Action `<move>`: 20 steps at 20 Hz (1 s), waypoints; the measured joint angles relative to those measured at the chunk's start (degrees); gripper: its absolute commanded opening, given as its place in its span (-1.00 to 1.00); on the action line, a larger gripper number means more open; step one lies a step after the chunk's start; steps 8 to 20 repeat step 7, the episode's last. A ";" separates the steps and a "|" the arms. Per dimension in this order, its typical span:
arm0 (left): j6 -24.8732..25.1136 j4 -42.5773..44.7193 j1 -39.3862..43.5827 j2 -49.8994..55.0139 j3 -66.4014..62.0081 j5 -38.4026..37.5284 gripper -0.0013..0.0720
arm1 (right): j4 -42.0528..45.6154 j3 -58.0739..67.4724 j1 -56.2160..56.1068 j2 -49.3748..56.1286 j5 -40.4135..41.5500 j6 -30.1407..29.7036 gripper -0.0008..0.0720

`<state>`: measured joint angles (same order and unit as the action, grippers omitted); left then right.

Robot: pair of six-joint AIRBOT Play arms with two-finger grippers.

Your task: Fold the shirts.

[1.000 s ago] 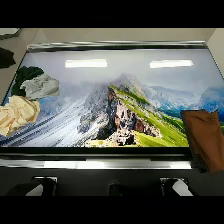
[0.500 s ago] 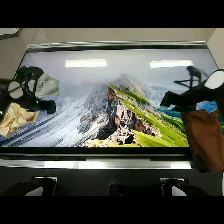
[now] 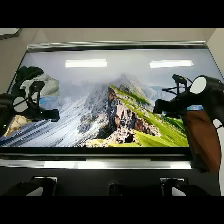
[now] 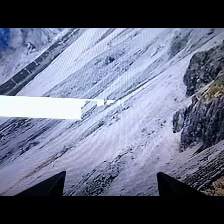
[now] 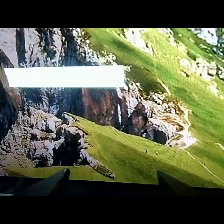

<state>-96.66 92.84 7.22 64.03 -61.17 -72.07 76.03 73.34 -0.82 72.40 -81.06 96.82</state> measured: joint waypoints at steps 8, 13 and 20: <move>-0.24 -0.09 0.00 -0.15 0.37 0.33 0.85 | 0.04 -0.07 -0.13 0.00 0.00 0.04 0.73; -0.24 -0.09 0.00 -0.15 0.37 0.33 0.85 | 0.04 -0.07 -0.13 0.00 0.00 0.04 0.73; -0.24 -0.09 0.00 -0.15 0.37 0.33 0.85 | 0.04 -0.07 -0.13 0.00 0.00 0.04 0.73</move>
